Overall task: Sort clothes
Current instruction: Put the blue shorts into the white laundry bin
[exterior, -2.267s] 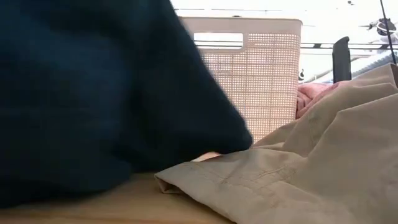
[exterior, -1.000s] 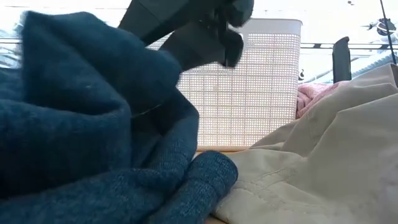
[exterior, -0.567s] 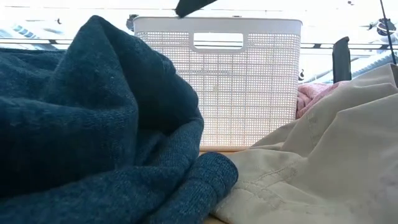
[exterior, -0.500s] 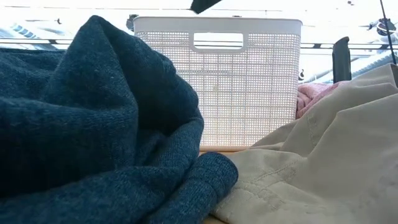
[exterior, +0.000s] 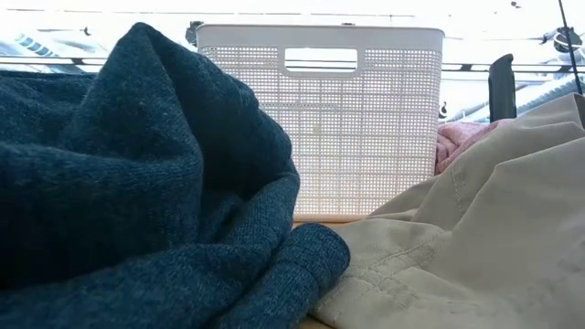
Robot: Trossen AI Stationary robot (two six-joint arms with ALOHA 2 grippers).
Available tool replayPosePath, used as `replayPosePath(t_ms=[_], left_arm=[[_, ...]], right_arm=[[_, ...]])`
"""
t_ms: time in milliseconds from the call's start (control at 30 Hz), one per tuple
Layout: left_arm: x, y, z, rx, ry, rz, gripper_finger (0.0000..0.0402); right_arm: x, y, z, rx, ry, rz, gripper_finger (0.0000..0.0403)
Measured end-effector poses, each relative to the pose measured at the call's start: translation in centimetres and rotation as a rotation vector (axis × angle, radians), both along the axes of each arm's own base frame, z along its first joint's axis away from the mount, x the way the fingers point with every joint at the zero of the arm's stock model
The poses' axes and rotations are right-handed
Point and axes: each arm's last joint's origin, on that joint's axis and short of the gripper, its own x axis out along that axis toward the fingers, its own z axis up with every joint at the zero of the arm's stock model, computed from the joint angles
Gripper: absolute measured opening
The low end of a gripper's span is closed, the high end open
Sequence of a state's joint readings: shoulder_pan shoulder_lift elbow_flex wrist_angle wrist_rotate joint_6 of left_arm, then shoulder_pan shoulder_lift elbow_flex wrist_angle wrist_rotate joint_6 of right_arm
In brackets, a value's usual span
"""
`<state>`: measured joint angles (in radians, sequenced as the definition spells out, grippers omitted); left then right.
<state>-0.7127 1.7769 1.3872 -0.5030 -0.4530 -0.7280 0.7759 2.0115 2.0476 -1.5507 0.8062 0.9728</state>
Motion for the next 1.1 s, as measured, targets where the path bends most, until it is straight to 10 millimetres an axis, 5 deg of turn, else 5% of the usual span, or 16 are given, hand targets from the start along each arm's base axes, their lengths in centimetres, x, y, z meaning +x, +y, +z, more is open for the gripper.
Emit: replayPosePath(t_ms=[133, 300, 533, 700, 900, 1100], left_arm=[[1.3, 0.8, -0.7, -0.101, 0.05, 0.038, 0.0144], [3.0, 0.7, -1.7, -0.105, 0.035, -0.123, 0.0144], [3.1, 0.9, -2.1, 0.027, 0.047, -0.334, 0.0144], [3.4, 1.6, -2.1, -0.01, 0.083, -0.324, 0.015], [4.1, 2.7, -2.1, 0.021, 0.079, -0.324, 0.021], [4.2, 2.3, -2.9, 0.139, 0.075, -0.517, 0.0282]], right_arm=[[-1.7, 0.7, 1.1, -0.011, -0.089, 0.003, 0.015], [-2.4, 1.1, 1.6, -0.02, -0.137, 0.012, 0.015], [-2.4, 1.1, 1.6, -0.013, -0.136, 0.007, 0.015], [-2.4, 1.1, 1.6, -0.009, -0.137, 0.003, 0.015], [-2.5, 1.1, 1.6, 0.001, -0.143, -0.004, 0.015], [-2.7, 1.4, 1.6, 0.002, -0.143, 0.006, 0.015]])
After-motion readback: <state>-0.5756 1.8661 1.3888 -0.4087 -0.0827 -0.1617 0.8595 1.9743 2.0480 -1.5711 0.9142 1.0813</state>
